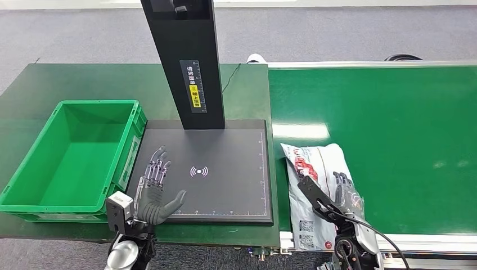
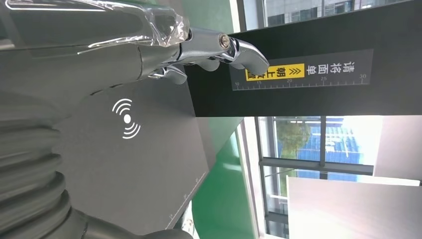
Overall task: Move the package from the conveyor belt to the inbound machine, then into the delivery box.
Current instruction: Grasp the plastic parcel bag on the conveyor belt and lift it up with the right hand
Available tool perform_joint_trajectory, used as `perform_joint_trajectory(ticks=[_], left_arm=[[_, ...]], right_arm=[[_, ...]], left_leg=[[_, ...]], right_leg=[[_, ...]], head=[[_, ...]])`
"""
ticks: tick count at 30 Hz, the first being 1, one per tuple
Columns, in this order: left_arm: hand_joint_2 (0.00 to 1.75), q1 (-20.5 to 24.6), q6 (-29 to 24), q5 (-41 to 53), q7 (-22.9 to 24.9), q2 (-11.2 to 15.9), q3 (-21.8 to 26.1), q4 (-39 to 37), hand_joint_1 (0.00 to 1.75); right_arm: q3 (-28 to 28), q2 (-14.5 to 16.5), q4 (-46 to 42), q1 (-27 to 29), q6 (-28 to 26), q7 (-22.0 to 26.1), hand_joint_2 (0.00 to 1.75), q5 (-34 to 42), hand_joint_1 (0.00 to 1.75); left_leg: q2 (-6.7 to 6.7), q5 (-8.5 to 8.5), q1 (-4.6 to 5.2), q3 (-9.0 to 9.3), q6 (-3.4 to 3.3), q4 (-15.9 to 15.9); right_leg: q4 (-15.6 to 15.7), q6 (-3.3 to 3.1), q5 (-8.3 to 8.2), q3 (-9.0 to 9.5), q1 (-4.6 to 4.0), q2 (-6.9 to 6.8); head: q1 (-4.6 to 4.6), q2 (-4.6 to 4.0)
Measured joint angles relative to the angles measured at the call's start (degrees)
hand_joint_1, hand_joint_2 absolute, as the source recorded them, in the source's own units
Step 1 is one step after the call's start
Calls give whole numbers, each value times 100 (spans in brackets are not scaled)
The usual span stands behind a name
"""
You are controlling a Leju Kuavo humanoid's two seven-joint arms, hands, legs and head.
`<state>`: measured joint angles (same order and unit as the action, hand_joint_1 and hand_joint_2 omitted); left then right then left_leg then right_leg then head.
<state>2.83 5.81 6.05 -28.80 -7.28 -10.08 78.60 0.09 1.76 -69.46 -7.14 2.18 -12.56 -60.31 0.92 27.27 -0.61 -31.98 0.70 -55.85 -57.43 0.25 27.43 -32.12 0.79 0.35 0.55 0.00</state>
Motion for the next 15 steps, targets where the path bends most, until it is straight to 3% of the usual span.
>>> perform_joint_trajectory(ticks=[9, 15], left_arm=[[175, -68, -84, -2, 19, 0, 30, 34, 0], [175, -55, -136, -57, 85, 2, 57, 27, 0]], right_arm=[[141, 8, 257, -160, -50, 76, 175, -47, 0], [456, 55, 969, -449, 824, 231, 175, 176, 0]], left_leg=[[0, 0, 0, -2, 0, 0], [-4, 0, -1, 3, 0, 1]], right_leg=[[0, 0, 0, 0, 0, 0], [0, 0, 0, 2, -2, 5]], head=[[0, 0], [0, 0]])
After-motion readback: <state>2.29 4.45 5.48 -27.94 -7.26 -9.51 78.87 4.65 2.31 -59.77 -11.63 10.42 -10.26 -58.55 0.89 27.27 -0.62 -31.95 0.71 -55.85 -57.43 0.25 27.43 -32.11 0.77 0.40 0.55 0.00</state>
